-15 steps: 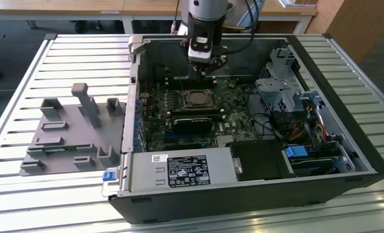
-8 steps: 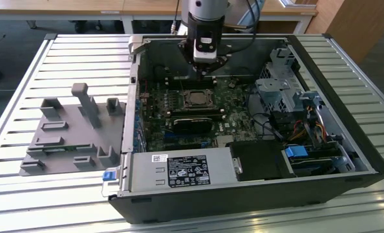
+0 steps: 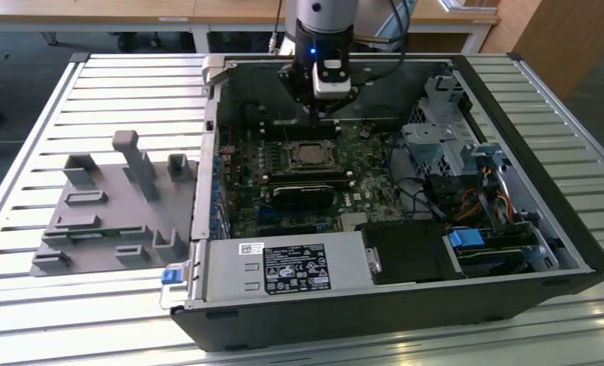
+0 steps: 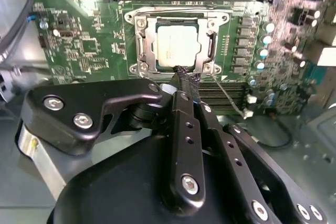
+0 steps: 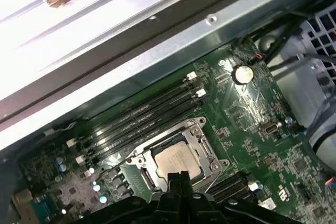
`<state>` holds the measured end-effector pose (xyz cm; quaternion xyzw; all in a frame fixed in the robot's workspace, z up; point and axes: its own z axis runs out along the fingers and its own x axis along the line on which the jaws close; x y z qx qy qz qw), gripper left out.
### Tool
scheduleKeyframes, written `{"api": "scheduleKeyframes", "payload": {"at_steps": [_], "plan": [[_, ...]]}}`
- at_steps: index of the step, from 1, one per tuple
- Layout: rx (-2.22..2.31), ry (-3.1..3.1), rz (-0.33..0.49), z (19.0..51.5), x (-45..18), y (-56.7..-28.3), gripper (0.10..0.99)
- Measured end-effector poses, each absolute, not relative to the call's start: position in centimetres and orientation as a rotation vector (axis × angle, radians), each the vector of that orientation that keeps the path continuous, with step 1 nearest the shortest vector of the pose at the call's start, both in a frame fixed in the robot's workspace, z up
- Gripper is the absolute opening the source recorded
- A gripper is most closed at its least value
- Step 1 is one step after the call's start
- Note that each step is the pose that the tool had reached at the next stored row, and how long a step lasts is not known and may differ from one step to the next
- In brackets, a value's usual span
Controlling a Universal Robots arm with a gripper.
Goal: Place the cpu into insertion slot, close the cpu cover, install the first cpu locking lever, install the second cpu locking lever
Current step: 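Install the first cpu locking lever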
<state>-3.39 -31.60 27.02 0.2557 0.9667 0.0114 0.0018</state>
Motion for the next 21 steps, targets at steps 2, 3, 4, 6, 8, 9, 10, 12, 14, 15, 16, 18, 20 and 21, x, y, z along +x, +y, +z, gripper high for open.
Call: {"api": "scheduleKeyframes", "payload": {"at_steps": [2,3,4,6,8,9,10,12,14,15,16,18,20,21], "plan": [[0.748,3.048,0.036,27.01,-3.39,-31.6,0.106],[0.72,3.054,0.036,27.01,-3.39,-31.6,0.106],[0.694,3.06,0.036,27.0,-3.39,-31.6,0.106],[0.643,3.071,0.037,27.0,-3.39,-31.6,0.106],[0.591,3.08,0.037,26.99,-3.39,-31.6,0.106],[0.565,3.084,0.038,26.98,-3.39,-31.6,0.106],[0.543,3.087,0.038,26.98,-3.39,-31.59,0.106],[0.505,3.09,0.039,26.98,-3.39,-31.6,0.106],[0.484,3.087,0.041,26.96,-3.4,-31.6,0.106],[0.475,3.086,0.041,26.95,-3.41,-31.6,0.106],[0.465,3.086,0.042,26.94,-3.42,-31.6,0.106],[0.439,3.087,0.043,26.91,-3.41,-31.6,0.106],[0.389,3.094,0.044,26.87,-3.42,-31.6,0.106],[0.361,3.097,0.044,26.85,-3.42,-31.6,0.106]]}}
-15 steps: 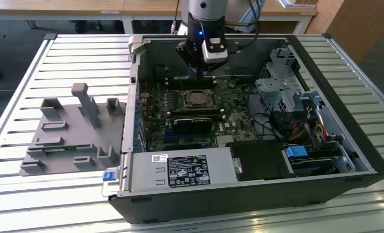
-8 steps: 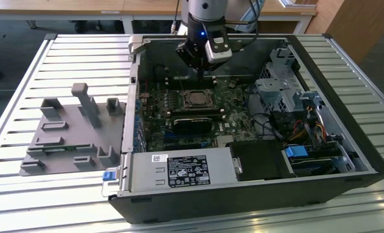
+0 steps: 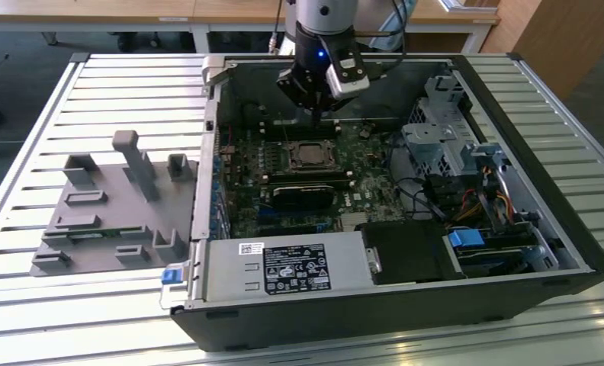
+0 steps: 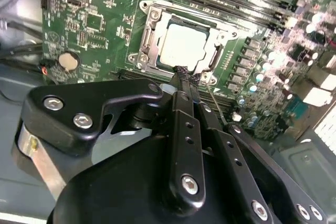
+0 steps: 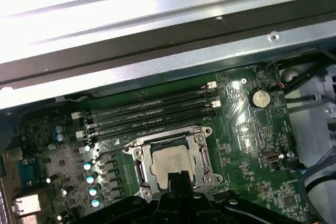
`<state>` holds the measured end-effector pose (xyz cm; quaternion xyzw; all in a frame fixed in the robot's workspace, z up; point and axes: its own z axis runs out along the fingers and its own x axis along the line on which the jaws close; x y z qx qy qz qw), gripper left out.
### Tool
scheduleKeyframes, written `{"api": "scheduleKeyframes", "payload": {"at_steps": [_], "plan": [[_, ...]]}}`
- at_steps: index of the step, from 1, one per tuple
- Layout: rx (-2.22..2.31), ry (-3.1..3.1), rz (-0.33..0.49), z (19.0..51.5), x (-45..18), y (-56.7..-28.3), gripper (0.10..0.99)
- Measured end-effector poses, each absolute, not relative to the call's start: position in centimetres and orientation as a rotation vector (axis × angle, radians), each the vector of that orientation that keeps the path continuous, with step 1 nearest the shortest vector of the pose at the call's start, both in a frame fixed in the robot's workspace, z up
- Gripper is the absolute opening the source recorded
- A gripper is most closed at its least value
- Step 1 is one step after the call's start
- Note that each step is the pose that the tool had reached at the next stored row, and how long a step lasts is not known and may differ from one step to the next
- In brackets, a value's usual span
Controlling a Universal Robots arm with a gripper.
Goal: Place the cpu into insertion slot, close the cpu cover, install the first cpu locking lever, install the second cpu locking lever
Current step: 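Install the first cpu locking lever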
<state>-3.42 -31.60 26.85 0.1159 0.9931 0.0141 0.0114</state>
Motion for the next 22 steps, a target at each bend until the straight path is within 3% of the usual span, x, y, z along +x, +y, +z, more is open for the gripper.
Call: {"api": "scheduleKeyframes", "payload": {"at_steps": [22], "plan": [[-0.022,3.121,0.063,26.6,-4.7,-31.6,0.106]]}}
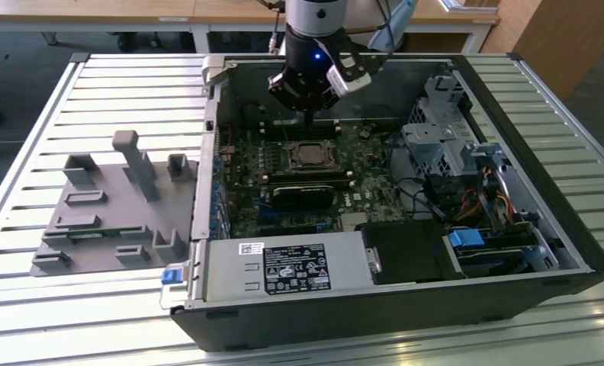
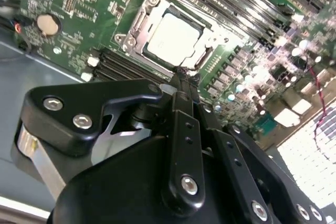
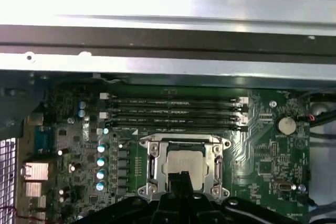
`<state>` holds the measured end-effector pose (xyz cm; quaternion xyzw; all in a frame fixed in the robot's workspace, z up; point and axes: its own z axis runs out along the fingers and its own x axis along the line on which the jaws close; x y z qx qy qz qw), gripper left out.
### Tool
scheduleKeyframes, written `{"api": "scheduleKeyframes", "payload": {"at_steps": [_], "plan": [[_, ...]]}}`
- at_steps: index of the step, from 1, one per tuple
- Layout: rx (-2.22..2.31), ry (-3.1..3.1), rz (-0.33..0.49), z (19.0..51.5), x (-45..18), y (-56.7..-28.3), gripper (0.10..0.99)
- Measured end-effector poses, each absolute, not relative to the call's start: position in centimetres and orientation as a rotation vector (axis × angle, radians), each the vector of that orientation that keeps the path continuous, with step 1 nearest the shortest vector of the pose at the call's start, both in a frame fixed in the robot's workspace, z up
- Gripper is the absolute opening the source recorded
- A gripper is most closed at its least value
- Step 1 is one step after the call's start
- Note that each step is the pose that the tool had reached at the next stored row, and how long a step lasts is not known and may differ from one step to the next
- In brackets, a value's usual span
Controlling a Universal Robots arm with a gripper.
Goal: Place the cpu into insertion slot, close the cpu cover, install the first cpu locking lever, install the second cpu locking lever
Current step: 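Install the first cpu locking lever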
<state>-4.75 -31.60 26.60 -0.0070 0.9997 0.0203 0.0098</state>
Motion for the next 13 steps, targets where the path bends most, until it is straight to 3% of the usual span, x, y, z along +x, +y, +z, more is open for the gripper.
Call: {"api": "scheduleKeyframes", "payload": {"at_steps": [13], "plan": [[-0.031,3.113,0.069,26.4,-8.2,-31.6,0.106]]}}
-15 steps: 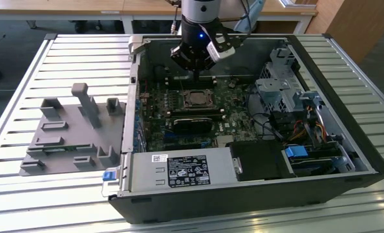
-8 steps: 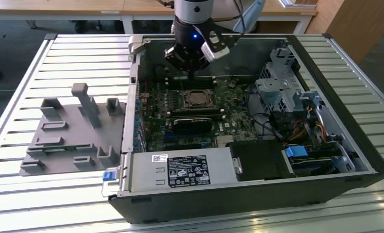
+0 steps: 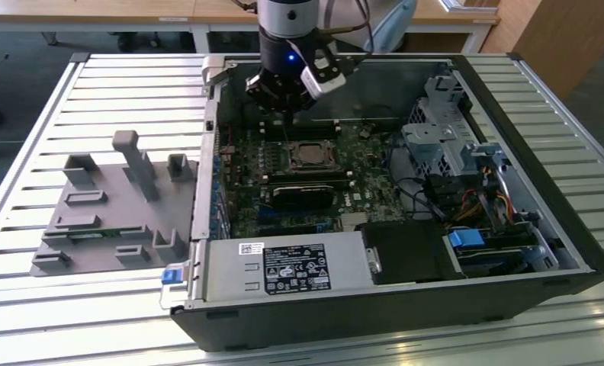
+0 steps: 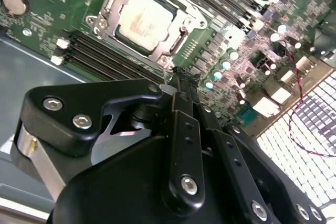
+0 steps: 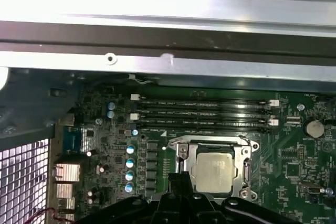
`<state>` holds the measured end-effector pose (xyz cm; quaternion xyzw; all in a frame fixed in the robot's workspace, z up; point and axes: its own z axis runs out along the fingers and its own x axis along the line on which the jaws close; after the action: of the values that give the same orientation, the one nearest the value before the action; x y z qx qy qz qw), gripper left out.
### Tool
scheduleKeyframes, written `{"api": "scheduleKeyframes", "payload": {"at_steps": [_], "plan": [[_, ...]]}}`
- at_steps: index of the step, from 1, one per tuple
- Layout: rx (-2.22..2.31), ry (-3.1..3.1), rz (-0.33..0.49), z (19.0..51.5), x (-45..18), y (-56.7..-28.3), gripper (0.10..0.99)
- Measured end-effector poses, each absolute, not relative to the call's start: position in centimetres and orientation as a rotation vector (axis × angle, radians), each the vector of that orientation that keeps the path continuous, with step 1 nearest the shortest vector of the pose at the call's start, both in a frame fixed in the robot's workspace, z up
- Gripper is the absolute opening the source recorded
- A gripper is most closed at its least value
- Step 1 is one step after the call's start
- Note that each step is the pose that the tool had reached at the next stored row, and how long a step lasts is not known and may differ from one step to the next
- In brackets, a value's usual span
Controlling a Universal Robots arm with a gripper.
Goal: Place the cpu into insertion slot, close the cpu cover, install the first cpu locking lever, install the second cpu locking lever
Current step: 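Install the first cpu locking lever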
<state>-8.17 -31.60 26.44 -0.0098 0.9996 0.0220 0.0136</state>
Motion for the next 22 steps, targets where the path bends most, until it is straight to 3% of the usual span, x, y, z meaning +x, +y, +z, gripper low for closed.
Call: {"api": "scheduleKeyframes", "payload": {"at_steps": [22], "plan": [[-0.03,3.113,0.069,26.0,-10.0,-31.1,0.106]]}}
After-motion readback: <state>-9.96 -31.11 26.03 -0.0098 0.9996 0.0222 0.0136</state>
